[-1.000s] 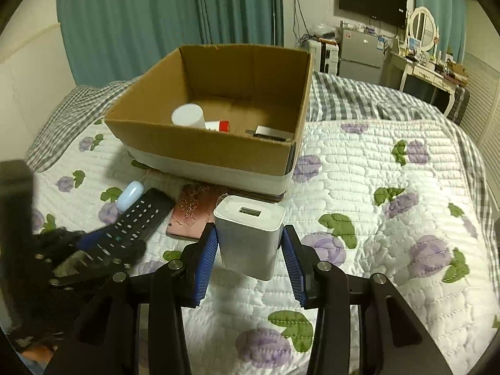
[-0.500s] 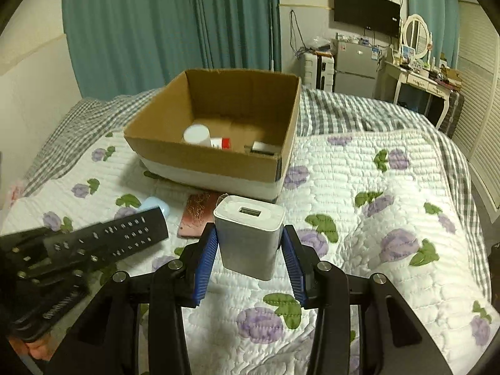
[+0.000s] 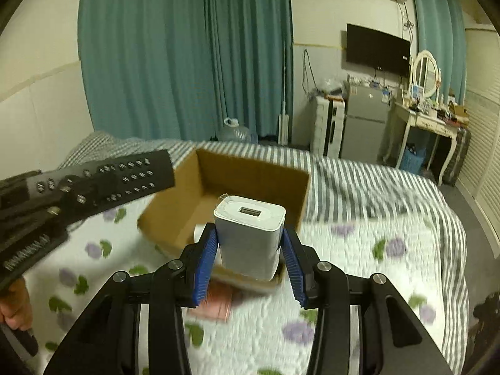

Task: Organize rigid objects
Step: 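Carry the remote and the cube charger over the box with both tools, then open both tools to drop the remote and cube charger into the box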

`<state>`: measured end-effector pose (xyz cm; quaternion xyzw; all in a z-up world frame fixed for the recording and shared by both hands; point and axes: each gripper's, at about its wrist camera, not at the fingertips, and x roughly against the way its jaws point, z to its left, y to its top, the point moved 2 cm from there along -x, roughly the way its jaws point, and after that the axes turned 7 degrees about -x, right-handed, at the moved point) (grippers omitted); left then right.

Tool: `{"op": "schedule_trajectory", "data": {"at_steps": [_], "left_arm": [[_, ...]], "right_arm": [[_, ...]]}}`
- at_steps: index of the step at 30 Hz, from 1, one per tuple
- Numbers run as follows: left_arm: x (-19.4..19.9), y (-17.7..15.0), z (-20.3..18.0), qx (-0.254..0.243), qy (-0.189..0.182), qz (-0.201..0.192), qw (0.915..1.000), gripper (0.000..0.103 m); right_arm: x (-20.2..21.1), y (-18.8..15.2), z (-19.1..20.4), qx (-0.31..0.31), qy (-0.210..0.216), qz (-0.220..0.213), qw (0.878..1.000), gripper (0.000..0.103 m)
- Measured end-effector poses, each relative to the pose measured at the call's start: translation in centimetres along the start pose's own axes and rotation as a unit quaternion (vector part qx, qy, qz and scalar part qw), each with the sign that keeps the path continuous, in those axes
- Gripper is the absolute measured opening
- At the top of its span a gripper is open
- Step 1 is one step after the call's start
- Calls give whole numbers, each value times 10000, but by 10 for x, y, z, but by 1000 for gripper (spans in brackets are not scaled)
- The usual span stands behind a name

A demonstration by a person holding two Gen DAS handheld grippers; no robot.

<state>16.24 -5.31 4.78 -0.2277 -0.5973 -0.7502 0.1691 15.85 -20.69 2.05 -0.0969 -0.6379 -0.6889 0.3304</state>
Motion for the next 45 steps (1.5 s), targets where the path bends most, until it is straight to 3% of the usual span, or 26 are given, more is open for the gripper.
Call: {"op": "schedule_trajectory", "data": {"at_steps": [7,14,20,24,29,33,35,36,39,41,45], "left_arm": [[-76,4,9,5,-20,180,9998,20],[-121,-23,9,-65,-163,483,9987,20],[-122,-25,16,126,-77,519,9985,25],[-113,-22,19,201,-33,467,9987,44],[-106,-19,21,210,-22,387,9990,44],[-101,-20,19,180,0,319,9993,51],[-97,-21,20,186,-6,277,9994,54],[-93,-21,21,195,3,252,9995,58],[-77,-20,21,268,96,123,9995,60],[-64,-19,20,235,148,41,9996,62],[-35,-22,17,125,357,-148,9992,65]], "right_arm": [[-57,31,1,220,-49,31,9997,42],[-114,19,-2,301,-119,435,9985,42],[-127,9,-7,316,-209,584,9976,42],[-122,10,-8,288,-235,508,9980,42],[-122,13,-11,270,-248,481,9982,42],[-128,12,-15,113,-160,480,9987,42],[-129,11,-20,-20,-125,516,9986,69],[-123,12,-23,-84,-192,402,9990,74],[-104,15,-25,-123,-236,147,9995,77],[-91,14,-25,-91,-299,19,9995,86],[-62,9,-24,-109,-396,-249,9988,92]]}}
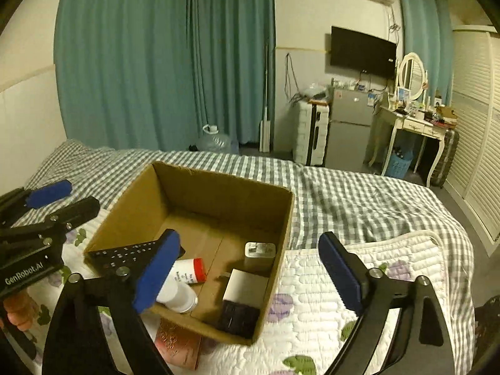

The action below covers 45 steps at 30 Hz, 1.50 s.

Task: Organize rigid objects
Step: 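Open both tools to drop the remote and cube charger into the box, then grasp the pale blue earbud case with the left tool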

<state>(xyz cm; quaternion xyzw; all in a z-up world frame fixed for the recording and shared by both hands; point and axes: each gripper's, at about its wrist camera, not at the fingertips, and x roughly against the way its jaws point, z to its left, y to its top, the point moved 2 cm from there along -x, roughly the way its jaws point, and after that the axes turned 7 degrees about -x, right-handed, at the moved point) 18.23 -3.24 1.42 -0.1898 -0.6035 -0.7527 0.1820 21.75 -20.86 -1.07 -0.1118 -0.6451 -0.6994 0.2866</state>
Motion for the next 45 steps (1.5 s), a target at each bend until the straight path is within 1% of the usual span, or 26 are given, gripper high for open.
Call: {"op": "schedule_trajectory", "data": {"at_steps": [4,7,10,13,17,19,24,27,30,34,37,38,42,44,45], "left_arm": [[23,-8,3,91,-16,-65,9999,65],[34,-16,7,184,-2,-68,9998,65],[38,-24,9,259,23,1,9997,66],[38,-35,9,310,-7,112,9995,66],[34,-52,6,238,66,259,9994,66],[29,-63,7,248,13,348,9991,66],[4,-93,4,334,-114,727,9967,66],[-9,-104,-2,295,-256,859,9955,66],[-24,-120,-10,198,-323,1069,9935,66],[-44,-140,-22,90,-453,1436,9886,66],[-59,-154,-27,150,-603,1735,9829,66],[-63,-157,-28,186,-674,1792,9813,66],[-74,-165,-32,183,-656,1937,9787,66],[-75,-167,-32,219,-677,1900,9792,66],[-75,-167,-33,214,-685,1879,9796,64]], "right_arm": [[23,-14,2,-100,55,-66,9999,96],[34,-29,6,-43,-27,-67,10000,98],[40,-40,7,-53,-37,-36,10000,103],[44,-49,9,-130,-50,-10,9999,103],[44,-62,13,-136,-88,61,9999,103],[41,-69,15,-126,-111,147,9998,103],[23,-87,19,2,-179,418,9990,103],[11,-97,19,43,-240,572,9981,103],[-2,-106,17,70,-318,743,9967,103],[-9,-111,16,59,-330,879,9956,103],[-9,-111,14,30,-336,888,9955,103],[-9,-111,13,20,-338,895,9954,103],[-10,-112,12,-48,-265,975,9949,103],[-10,-112,13,-63,-234,985,9948,103],[-10,-112,13,-52,-229,986,9948,103]]}}
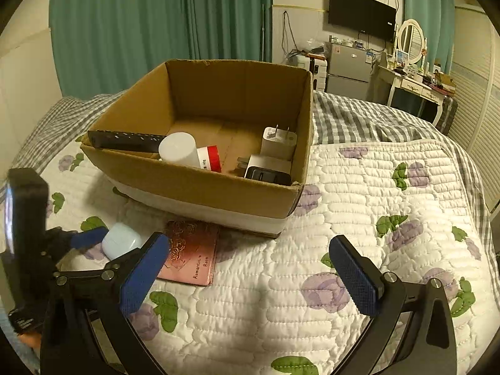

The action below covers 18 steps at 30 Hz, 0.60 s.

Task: Organize rigid objects
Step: 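Grasp the pale blue earbud case with the left tool, then grasp the pink rose card with the right tool while the left tool holds the case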

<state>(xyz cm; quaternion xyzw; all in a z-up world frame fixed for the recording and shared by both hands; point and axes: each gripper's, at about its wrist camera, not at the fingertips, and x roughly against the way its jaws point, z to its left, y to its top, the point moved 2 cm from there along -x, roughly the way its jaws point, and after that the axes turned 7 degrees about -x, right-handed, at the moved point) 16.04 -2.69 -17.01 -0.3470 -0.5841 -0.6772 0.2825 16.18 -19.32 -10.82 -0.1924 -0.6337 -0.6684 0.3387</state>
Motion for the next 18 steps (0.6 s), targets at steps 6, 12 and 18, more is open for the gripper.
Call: {"op": "schedule_trajectory", "data": {"at_steps": [6,12,18], "left_arm": [[5,0,-6,-116,40,-41,9999,51],[36,2,7,157,406,-142,9989,51],[72,12,27,431,512,-566,9961,51]], "right_arm": [[0,-2,4,60,44,6,10000,103],[-4,-5,10,180,70,55,9998,103],[-16,-11,23,291,175,243,9991,103]]}}
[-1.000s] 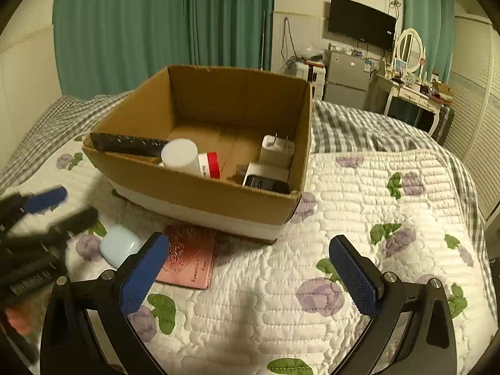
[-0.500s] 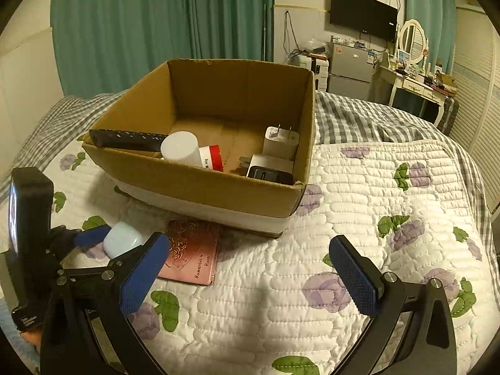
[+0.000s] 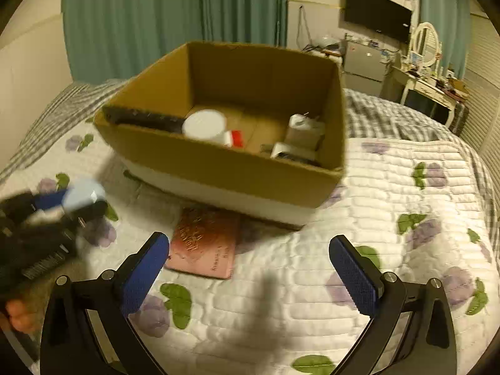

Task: Organize rigid objects
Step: 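Grasp the pink rose card with the right tool while the left tool holds the case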

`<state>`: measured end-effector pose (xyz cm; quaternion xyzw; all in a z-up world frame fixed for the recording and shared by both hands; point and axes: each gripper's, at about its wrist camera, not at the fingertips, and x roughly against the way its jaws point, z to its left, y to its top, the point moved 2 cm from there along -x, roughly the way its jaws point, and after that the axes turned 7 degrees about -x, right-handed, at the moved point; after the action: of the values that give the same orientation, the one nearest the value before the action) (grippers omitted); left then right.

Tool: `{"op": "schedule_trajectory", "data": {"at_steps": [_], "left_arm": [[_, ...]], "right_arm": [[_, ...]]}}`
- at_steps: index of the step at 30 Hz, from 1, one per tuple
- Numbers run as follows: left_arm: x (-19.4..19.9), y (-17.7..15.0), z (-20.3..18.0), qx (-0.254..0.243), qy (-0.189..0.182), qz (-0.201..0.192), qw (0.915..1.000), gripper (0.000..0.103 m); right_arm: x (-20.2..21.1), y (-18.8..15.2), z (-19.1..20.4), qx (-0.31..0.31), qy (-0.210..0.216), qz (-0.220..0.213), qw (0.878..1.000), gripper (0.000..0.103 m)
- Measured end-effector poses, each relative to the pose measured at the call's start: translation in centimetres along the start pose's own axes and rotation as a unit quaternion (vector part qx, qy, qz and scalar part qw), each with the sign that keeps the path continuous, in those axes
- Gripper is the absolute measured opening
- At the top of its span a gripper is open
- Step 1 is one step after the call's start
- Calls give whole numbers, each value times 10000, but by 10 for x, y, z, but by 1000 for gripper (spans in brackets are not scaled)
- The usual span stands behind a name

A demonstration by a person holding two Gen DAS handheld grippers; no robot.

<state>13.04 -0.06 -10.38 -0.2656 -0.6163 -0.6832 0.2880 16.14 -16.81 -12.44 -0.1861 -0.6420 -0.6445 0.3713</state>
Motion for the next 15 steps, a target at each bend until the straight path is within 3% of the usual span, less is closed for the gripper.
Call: {"op": "schedule_trajectory", "data": {"at_steps": [6,10,15], "left_arm": [[-3,4,6,76,58,41,9999,51],[-7,3,10,166,-73,103,9998,51],[-5,4,8,173,-133,88,9997,51]], "right_arm": [[-40,-6,23,74,44,447,9990,103],[-66,-7,28,-87,23,692,9976,97],[-81,-6,35,-84,-261,691,9972,94]]}}
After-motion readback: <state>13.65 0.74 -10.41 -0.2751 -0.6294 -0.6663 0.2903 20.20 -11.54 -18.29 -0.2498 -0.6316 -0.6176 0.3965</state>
